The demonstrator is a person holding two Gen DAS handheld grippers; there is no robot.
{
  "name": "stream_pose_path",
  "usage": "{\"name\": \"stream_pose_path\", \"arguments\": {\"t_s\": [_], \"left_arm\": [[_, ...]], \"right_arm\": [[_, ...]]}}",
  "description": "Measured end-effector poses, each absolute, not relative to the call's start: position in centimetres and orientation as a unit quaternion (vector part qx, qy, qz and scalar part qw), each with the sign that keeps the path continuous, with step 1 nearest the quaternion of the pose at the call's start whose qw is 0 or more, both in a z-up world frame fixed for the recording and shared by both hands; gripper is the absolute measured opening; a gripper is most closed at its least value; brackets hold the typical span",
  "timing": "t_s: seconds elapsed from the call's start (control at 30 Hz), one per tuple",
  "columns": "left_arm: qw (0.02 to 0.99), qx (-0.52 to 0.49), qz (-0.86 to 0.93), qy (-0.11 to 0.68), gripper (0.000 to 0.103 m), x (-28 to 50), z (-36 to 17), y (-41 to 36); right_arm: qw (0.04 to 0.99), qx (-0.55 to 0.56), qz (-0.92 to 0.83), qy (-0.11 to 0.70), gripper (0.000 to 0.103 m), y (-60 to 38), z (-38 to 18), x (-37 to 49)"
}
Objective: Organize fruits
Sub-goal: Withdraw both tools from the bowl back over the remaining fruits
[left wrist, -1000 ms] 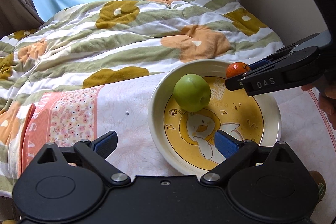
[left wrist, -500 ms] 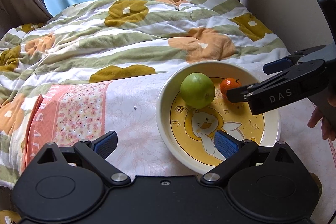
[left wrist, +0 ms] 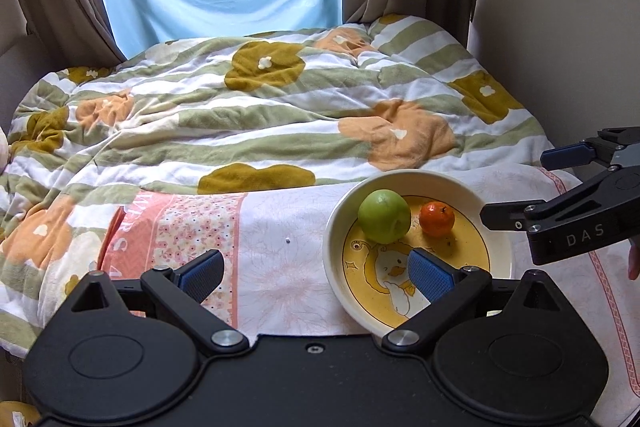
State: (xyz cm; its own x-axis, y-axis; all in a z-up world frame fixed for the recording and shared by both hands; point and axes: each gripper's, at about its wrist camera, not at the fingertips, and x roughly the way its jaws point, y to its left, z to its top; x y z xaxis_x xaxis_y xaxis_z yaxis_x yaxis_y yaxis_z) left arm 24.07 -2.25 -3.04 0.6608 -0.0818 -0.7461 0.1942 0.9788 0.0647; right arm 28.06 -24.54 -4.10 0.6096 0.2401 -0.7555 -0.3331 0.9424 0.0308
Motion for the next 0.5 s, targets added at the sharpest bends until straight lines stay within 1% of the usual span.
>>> {"name": "stream_pose_path", "arguments": {"t_s": [0.27,0.5], "left_arm": [[0.924,0.069,-0.094,0.365,0.100,20.2,0.1,-0.8],[0.929,0.075,-0.125,0.340,0.100,16.4,1.7,0.6]], "right_arm": [[0.915,-0.047,0.113,0.384,0.103,-24.0,-0.1,21.7],[0.927,-0.017,0.060,0.369,0.103,-22.9,2.0,15.5]]}}
